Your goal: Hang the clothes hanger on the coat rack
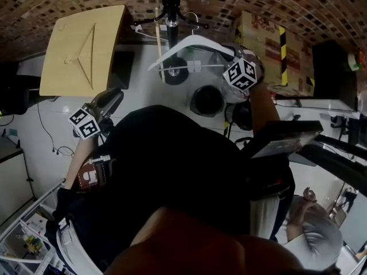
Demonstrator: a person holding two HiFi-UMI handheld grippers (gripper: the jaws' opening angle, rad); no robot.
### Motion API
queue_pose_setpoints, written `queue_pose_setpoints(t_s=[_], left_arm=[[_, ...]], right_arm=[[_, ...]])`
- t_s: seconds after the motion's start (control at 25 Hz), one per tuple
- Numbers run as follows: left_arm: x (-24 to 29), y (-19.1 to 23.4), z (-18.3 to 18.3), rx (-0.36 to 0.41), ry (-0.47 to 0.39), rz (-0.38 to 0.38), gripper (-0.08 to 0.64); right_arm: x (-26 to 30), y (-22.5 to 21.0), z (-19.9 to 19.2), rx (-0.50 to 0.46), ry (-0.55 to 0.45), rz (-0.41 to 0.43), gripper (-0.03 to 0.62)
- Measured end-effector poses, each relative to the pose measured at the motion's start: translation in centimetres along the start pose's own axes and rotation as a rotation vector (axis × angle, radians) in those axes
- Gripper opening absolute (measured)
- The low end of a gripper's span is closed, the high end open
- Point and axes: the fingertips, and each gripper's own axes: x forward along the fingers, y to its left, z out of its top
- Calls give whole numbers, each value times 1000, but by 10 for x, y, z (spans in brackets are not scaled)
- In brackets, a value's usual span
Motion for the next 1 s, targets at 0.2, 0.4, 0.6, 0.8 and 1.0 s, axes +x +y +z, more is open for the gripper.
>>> queue_pose_setpoints(t_s=[0.2, 0.4, 0.6, 0.8, 1.0], left_arm=[[-3, 7, 2, -11, -7, 9, 77], [6, 11, 2, -10, 11, -32, 77], [15, 11, 0, 7, 26, -108, 77], [10, 19, 10, 12, 35, -177, 77], [-5, 35, 11, 7, 42, -232, 77]], right_arm=[[-15, 4, -6, 98, 5, -60, 115], [-34, 18, -17, 148, 50, -110, 115], [-42, 48, -5, 190, 60, -98, 115], [-51, 85, 12, 265, 86, -109, 115], [-68, 97, 38, 287, 112, -160, 115]])
